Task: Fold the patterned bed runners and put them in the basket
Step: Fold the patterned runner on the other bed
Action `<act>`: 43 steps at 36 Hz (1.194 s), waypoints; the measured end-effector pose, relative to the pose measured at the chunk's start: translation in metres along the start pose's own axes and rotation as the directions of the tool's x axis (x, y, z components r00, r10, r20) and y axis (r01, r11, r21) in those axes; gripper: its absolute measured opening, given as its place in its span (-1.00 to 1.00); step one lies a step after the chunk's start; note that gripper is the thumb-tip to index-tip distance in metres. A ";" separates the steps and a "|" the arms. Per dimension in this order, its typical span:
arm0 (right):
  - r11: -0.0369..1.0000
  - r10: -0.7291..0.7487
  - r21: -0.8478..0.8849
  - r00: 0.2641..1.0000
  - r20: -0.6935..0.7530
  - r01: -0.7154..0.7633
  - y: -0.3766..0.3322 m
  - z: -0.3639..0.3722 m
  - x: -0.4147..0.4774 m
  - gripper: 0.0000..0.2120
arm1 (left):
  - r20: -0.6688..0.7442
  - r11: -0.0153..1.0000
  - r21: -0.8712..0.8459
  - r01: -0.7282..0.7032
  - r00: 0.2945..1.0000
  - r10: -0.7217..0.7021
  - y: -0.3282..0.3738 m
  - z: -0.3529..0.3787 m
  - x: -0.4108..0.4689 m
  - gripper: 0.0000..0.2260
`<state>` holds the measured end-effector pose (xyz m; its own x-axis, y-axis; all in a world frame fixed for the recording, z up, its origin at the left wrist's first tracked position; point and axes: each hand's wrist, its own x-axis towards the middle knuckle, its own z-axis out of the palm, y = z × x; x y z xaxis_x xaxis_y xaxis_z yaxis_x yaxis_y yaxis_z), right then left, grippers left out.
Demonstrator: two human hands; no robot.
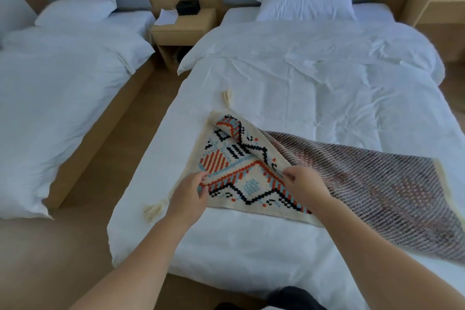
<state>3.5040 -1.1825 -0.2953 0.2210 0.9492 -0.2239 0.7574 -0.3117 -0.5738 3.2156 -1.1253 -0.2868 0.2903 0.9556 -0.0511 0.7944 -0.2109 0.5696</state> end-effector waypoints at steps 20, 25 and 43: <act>0.924 0.367 -0.161 0.922 0.124 -0.346 -0.039 0.056 0.161 -0.50 | 0.284 0.987 0.024 -0.162 0.947 0.149 -0.097 0.010 0.174 -0.65; 0.896 0.430 -0.182 0.894 0.125 -0.406 -0.034 0.100 0.229 -0.53 | 0.373 0.937 0.059 -0.343 0.878 0.298 -0.136 0.040 0.242 -0.65; 0.905 0.403 -0.130 0.914 -0.042 -0.405 -0.026 0.161 0.329 -0.81 | 0.449 0.855 0.031 -0.517 0.772 0.451 -0.165 0.108 0.371 -0.62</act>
<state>3.4585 -0.8695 -0.4808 0.5328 0.7440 -0.4031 0.6760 -0.6608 -0.3261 3.2497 -0.7583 -0.4881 0.8213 0.5502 -0.1508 0.5459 -0.6810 0.4881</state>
